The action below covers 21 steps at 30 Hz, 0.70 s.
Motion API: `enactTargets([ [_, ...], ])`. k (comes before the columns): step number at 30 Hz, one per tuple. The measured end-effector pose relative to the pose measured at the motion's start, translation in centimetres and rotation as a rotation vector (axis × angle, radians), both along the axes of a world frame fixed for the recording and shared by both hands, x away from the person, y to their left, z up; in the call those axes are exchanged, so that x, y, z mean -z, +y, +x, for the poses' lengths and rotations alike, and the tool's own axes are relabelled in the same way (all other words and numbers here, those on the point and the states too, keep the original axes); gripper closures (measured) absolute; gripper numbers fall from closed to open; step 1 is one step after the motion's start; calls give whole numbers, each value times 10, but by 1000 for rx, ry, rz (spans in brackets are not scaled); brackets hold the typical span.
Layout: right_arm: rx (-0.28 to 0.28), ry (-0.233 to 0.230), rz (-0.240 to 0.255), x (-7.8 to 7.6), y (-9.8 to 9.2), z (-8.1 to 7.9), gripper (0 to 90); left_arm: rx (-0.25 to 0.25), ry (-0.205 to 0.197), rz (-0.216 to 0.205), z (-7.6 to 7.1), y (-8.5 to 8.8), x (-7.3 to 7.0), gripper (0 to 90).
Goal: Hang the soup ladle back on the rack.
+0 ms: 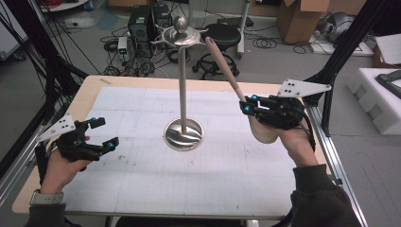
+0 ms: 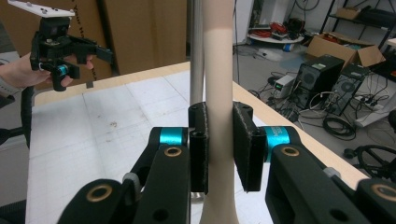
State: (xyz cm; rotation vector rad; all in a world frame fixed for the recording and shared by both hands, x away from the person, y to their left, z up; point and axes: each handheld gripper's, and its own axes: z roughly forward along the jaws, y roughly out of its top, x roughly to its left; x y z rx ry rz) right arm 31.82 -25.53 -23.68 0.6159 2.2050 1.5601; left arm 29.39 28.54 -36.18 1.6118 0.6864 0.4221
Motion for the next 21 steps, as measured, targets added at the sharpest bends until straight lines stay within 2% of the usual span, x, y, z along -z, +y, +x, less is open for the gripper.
enactTargets([
  [12,-3,28,-15,8,7,5,782,-1,1,-1,0,0,0,22],
  [21,0,43,-43,12,17,11,783,1,-2,-2,-1,0,-1,22],
])
